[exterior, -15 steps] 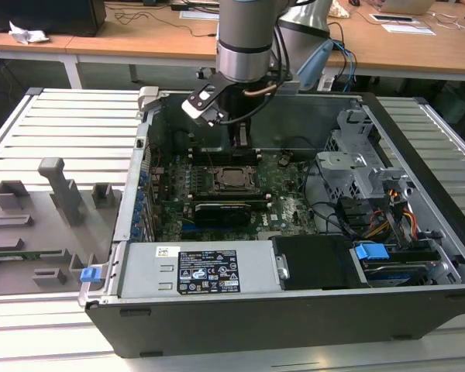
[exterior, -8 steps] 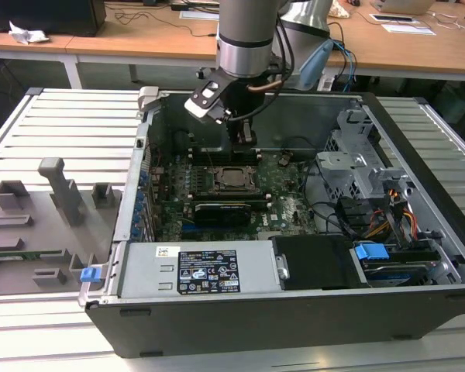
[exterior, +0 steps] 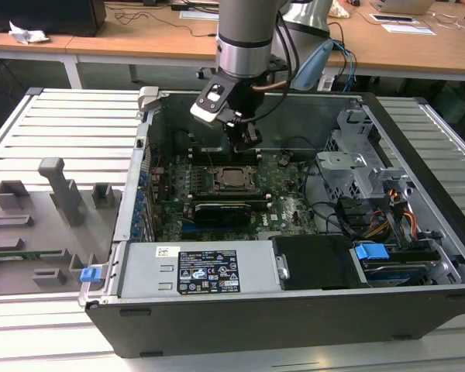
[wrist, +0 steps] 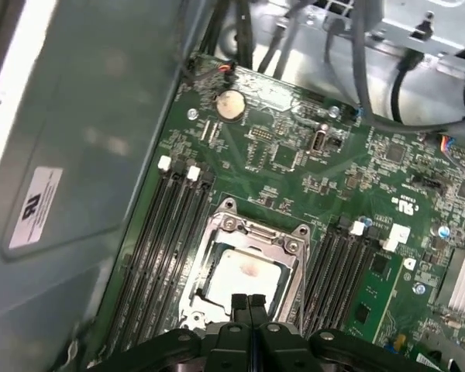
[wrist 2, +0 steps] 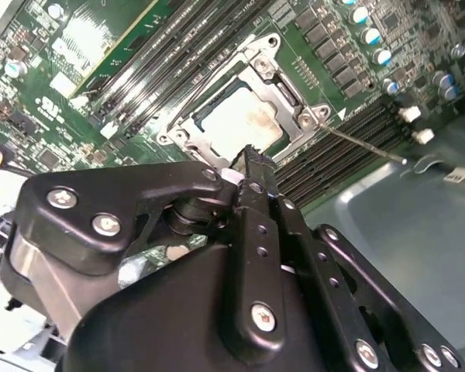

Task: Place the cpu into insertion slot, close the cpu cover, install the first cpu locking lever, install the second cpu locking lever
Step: 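Install the first cpu locking lever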

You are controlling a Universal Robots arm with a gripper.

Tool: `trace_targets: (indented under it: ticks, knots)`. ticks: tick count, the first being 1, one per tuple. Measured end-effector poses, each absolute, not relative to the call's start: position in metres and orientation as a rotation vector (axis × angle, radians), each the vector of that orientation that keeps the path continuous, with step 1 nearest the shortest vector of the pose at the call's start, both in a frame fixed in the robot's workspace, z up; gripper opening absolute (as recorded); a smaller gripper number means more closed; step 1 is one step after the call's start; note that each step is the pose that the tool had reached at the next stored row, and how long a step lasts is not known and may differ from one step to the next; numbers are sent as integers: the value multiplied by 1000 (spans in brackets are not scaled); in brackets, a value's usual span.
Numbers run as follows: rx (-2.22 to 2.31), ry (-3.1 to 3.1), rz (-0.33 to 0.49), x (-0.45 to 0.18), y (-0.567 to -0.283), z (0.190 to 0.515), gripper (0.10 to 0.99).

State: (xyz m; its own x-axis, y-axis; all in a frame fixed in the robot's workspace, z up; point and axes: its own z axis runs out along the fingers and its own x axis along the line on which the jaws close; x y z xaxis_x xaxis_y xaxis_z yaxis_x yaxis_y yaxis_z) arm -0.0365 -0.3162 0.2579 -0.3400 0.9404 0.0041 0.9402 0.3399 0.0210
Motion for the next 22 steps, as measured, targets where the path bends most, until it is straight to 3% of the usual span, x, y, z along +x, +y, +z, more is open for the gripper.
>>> trace_targets:
  ticks: [22]
  knots:
    - [1062,2951,31,-37,-316,257,106]
